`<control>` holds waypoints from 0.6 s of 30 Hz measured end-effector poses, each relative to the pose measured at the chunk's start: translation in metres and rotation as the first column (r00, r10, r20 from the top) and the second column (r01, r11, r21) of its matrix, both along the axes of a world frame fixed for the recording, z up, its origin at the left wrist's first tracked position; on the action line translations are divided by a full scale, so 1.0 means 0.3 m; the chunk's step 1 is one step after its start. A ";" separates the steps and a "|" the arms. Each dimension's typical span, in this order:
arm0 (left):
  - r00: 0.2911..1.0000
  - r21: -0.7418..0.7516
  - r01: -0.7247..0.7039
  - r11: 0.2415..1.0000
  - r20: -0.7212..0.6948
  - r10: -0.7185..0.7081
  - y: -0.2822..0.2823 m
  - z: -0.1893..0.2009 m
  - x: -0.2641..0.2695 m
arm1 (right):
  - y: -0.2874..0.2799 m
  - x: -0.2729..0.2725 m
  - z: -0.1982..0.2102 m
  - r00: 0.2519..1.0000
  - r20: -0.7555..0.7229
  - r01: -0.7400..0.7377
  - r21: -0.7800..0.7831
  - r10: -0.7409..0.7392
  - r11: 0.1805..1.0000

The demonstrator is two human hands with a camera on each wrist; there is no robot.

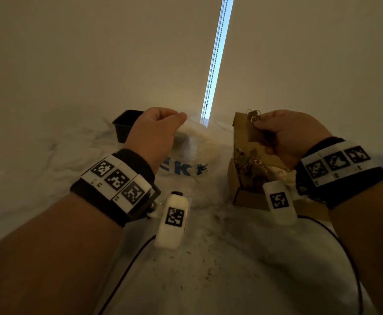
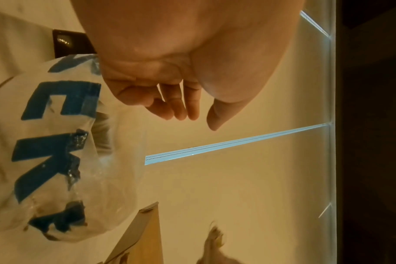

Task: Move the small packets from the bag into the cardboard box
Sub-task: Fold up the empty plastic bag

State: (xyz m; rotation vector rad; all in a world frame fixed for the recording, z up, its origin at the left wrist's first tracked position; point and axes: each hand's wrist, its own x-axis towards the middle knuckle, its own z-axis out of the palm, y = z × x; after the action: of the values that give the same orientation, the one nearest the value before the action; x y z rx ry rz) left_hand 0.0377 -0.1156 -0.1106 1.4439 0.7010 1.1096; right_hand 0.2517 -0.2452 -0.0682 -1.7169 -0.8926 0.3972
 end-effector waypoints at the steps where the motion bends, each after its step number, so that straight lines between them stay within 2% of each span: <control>1: 1.000 -0.011 -0.011 1.000 0.007 0.011 0.003 0.003 -0.003 | -0.006 0.024 0.003 0.996 0.076 0.061 -0.095 -0.054 0.994; 4: 0.999 -0.036 -0.037 0.999 0.014 0.038 0.009 0.006 -0.006 | -0.012 0.067 0.002 0.958 0.282 0.169 -0.403 -0.053 0.899; 6: 0.999 -0.051 -0.051 0.997 0.013 0.052 0.011 0.006 -0.009 | -0.022 0.066 0.007 0.940 0.339 0.222 -0.540 -0.032 0.812; 8: 0.998 -0.069 -0.064 0.996 0.016 0.065 0.014 0.005 -0.014 | -0.022 0.058 0.010 0.942 0.335 0.226 -0.633 -0.002 0.740; 12: 0.995 -0.097 -0.088 0.991 0.031 0.092 0.023 0.005 -0.021 | -0.004 0.019 0.003 0.903 0.412 0.261 -0.750 0.122 0.608; 14: 0.995 -0.122 -0.097 0.988 0.025 0.101 0.030 0.010 -0.025 | 0.007 -0.004 -0.004 0.878 0.450 0.291 -0.771 0.162 0.566; 16: 0.992 -0.143 -0.126 0.982 -0.006 0.127 0.043 0.005 -0.028 | 0.010 -0.019 0.000 0.825 0.507 0.332 -0.791 0.248 0.514; 18: 0.990 -0.175 -0.138 0.975 -0.030 0.135 0.039 0.016 -0.040 | 0.020 -0.024 0.010 0.769 0.559 0.368 -0.784 0.311 0.500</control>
State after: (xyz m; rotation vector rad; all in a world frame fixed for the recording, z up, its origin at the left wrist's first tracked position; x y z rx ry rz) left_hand 0.0258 -0.1039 -0.1058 1.2706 0.8998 1.1114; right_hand 0.2446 -0.2392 -0.0654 -2.9739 -1.2665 0.2148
